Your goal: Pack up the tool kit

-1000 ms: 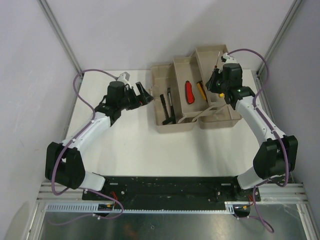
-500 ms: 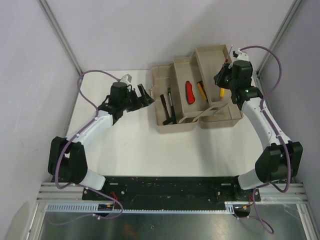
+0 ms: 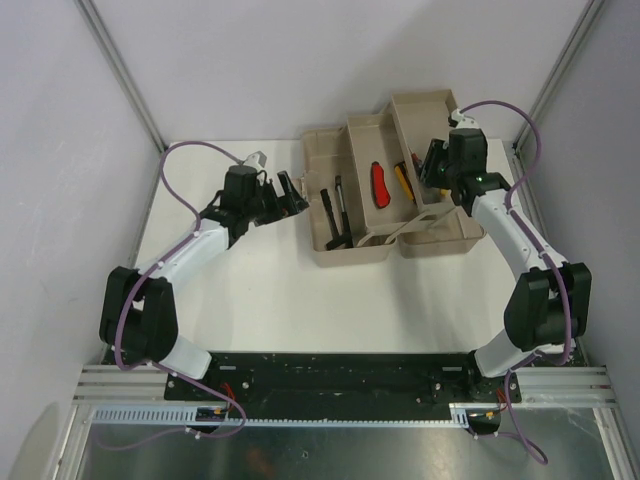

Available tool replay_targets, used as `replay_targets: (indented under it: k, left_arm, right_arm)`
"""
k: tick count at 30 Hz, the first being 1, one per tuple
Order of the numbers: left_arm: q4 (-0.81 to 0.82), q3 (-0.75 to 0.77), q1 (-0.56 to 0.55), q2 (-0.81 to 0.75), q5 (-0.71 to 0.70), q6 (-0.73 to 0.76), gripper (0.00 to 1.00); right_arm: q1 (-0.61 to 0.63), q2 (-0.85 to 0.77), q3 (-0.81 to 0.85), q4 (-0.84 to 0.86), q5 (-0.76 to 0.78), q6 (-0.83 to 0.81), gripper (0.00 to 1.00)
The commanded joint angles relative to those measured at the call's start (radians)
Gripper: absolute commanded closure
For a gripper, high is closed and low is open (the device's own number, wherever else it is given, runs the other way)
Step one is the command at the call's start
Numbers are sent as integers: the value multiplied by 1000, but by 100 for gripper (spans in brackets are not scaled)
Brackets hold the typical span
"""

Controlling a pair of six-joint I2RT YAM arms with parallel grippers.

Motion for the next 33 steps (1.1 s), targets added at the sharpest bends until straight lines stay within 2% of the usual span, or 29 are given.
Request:
replay_targets:
  k: [1,5,9,11,15,20,26,27,29,30,33]
  left_arm:
    - [12,32,-1,4,11,32,3]
    - [11,30,-1,9,16,35,3]
    - [10,35,-1,20,30,34,3]
    - [11,42,-1,30,37,32,3]
    - [11,58,-2,46,46,31,6]
    - [12,57,-1,32,-18,29,18]
    - [7,23,-1,5,-148,20,36]
    - [3,19,-1,10,-167,7,40]
    - [-27,14,-2,22,-224,-34,56]
    - [-37,7,-1,23,-245,-61,61]
    - [-42,-11,-1,41,-258,-105,65]
  right_arm:
    - [7,-4,10,7,38,-12,57]
    - [5,-43,9,15,39,-10,53]
    - [-16,-125,9,58,2,13,39]
    - [-43,-166,11,83,-35,34,33]
    - [-147,-229,11,107,-130,103,31]
    - [-329,-241,-8,89,-203,190,32]
    - [-532,-200,-125,137,-315,337,34]
    - [-555,-173,-138,139,-340,357,35]
    - [-590,-98,-155,148,-395,385,45]
    - [-599,-61,-161,153,-416,401,50]
    - [-598,32,-175,189,-455,437,58]
